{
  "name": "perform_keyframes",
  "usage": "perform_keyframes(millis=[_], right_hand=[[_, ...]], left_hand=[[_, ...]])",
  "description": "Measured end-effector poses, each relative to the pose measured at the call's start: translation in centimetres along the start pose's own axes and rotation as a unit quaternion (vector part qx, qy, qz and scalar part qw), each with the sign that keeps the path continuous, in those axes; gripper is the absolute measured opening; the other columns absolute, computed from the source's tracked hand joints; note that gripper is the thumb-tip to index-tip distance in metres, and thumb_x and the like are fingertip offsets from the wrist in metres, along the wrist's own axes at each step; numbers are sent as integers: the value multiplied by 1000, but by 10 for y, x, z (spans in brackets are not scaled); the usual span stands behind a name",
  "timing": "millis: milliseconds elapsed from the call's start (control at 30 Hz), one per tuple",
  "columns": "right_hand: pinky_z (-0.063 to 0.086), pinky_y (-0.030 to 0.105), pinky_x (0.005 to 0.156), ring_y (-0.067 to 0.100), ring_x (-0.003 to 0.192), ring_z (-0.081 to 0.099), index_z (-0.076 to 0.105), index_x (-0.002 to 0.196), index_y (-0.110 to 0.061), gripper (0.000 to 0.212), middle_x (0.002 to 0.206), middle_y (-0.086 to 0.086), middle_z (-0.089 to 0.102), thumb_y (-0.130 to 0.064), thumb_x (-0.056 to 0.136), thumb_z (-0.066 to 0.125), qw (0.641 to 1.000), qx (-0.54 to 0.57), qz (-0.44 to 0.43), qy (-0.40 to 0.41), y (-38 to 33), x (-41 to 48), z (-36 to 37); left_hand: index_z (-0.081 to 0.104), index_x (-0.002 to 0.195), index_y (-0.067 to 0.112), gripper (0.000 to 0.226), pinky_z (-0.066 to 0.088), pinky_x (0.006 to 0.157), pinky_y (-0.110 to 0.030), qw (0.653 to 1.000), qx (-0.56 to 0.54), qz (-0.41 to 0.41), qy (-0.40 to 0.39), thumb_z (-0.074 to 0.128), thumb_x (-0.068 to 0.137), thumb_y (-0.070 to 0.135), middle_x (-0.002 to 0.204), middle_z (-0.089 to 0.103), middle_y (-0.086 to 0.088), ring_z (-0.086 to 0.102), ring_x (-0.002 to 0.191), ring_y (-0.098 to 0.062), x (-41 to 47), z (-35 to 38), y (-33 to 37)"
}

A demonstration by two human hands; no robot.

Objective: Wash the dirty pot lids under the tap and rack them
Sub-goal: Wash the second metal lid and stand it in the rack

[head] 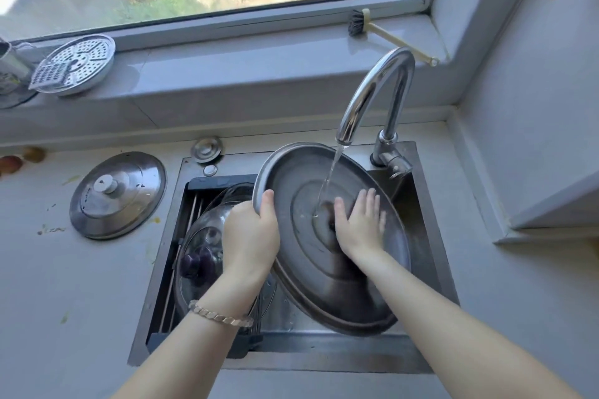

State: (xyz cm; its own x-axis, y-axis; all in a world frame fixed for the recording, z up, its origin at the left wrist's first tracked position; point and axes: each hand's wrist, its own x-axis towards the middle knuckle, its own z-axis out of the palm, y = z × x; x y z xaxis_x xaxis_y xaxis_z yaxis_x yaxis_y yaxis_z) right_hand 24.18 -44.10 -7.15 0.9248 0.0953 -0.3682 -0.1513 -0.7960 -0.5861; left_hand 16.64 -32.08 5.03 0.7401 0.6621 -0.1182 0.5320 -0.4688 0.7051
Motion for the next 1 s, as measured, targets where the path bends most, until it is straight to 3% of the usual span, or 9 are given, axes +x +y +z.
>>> perform_keyframes(millis=[133,267,367,433,533,567,700,900,1000], right_hand=[[-12,30,114,12,143,-16,-5,148,-10,78,156,4,-15,-55,89,17,975,-19,-213,-51,-48,-4,-1],[-13,23,114,1,137,-17,-1,148,-13,79,152,-5,-13,-55,82,8,899,-13,-415,-142,-53,-54,5],[-12,19,114,2,140,-9,-2,144,-16,72,150,-10,-6,-61,88,11,853,-18,-486,-190,-31,-68,5],[-8,26,116,4,141,-8,2,146,-18,75,152,-10,-5,-63,87,10,878,-43,-453,-151,-25,-50,5],[-8,32,118,11,144,-11,2,149,-15,76,156,-3,-9,-55,85,12,949,-60,-291,-101,-31,-23,-3],[-9,31,117,10,143,-12,0,149,-14,75,156,-3,-11,-51,85,13,949,-59,-294,-101,-36,-24,-3],[-15,16,111,-3,136,-16,-4,146,-18,72,148,-13,-14,-49,82,6,891,-12,-432,-139,-53,-50,4],[-10,33,117,11,144,-11,7,149,-20,71,158,-3,-2,-49,84,11,940,32,-335,-54,-88,-9,2],[-7,28,113,16,145,8,35,142,-25,73,154,-1,24,-52,80,9,933,22,-358,34,-95,7,-8]], left_hand=[[31,46,15,54,25,49,-32,998,-56,-24,-9,47,95,30,46,36,2,34,47,-18,-9,4,-6],[37,44,17,54,29,51,-32,995,-87,-42,39,46,96,30,45,41,2,38,47,-15,5,1,-18],[35,44,13,56,29,51,-34,995,-79,-38,52,45,96,32,44,39,0,37,46,-17,12,-3,-27],[33,45,11,56,28,53,-32,995,-73,-46,43,44,96,33,45,38,-1,36,48,-19,9,-2,-27],[30,48,12,55,26,49,-31,995,-87,-53,23,44,96,33,46,35,-1,33,47,-18,0,3,-19],[30,48,13,55,26,48,-31,995,-88,-49,22,44,96,33,46,34,0,32,46,-17,0,4,-17],[37,44,16,54,29,51,-33,994,-96,-46,17,46,96,29,44,40,2,37,46,-14,8,1,-13],[30,42,16,57,21,44,-28,995,-92,-36,-18,47,95,30,37,33,8,29,42,-14,9,-5,-11],[30,48,15,53,23,48,-28,994,-101,-18,-29,48,94,33,44,32,3,27,47,-16,1,-4,-17]])
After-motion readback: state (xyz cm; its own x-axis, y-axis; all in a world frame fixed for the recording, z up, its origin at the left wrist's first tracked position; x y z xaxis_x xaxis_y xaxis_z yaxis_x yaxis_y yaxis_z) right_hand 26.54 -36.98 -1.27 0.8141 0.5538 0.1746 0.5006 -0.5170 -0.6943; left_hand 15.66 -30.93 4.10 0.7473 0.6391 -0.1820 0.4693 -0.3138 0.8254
